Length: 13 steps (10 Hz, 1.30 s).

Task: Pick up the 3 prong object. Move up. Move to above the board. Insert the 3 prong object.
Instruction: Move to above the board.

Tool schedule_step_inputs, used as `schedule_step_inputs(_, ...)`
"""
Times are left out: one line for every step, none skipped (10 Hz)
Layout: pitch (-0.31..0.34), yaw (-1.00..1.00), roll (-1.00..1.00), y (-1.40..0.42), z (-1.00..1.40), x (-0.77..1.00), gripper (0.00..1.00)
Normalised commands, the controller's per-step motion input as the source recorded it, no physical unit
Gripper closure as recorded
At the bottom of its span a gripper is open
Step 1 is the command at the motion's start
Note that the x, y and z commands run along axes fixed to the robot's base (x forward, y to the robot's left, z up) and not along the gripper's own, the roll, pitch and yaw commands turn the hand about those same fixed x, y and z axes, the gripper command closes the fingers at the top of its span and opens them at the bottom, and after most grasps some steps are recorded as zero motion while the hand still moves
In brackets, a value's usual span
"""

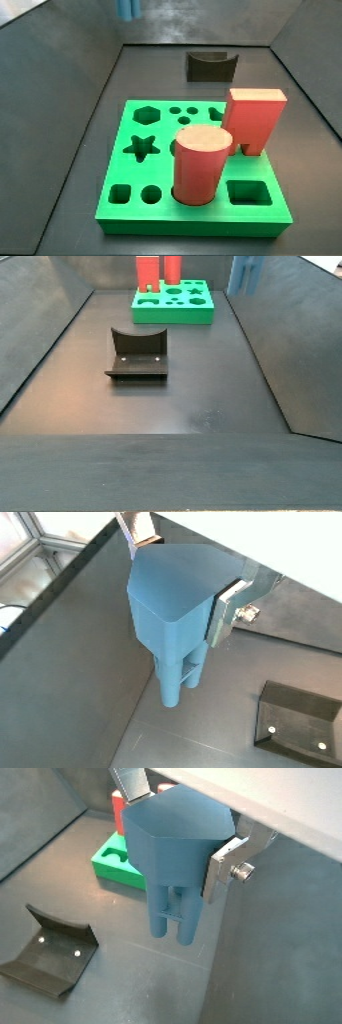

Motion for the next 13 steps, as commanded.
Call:
schedule_step_inputs(0.077,0.01,-0.07,-0.03,0.48,0.02,1.00)
schedule_step_inputs(0.078,0.01,-0.06,-0.03,0.32,0.02,1.00)
schedule_step_inputs(0.113,1.00,0.21,-1.00,0.06,0.40,1.00)
schedule_step_inputs(0.121,1.00,0.26,-1.00,0.02,0.41,1.00)
schedule_step_inputs(0.152,1.00,0.28,-1.00,0.03,0.43,1.00)
schedule_step_inputs(0.181,0.98,0.26,-1.00,0.03,0.44,1.00)
schedule_step_inputs(0.167,0.71,0.20,-1.00,0.03,0.44,1.00)
schedule_step_inputs(0.146,0.38,0.14,-1.00,0.04,0.45,1.00)
schedule_step_inputs(0.133,0.22,0.10,-1.00,0.04,0.47,1.00)
schedule_step_inputs(0.134,0.11,0.08,-1.00,0.05,0.48,1.00)
schedule_step_inputs(0.128,0.06,0.06,-1.00,0.05,0.51,1.00)
schedule_step_inputs(0.121,0.03,0.06,-1.00,0.06,0.52,1.00)
schedule_step_inputs(0.129,0.02,0.07,-0.73,0.05,0.41,1.00)
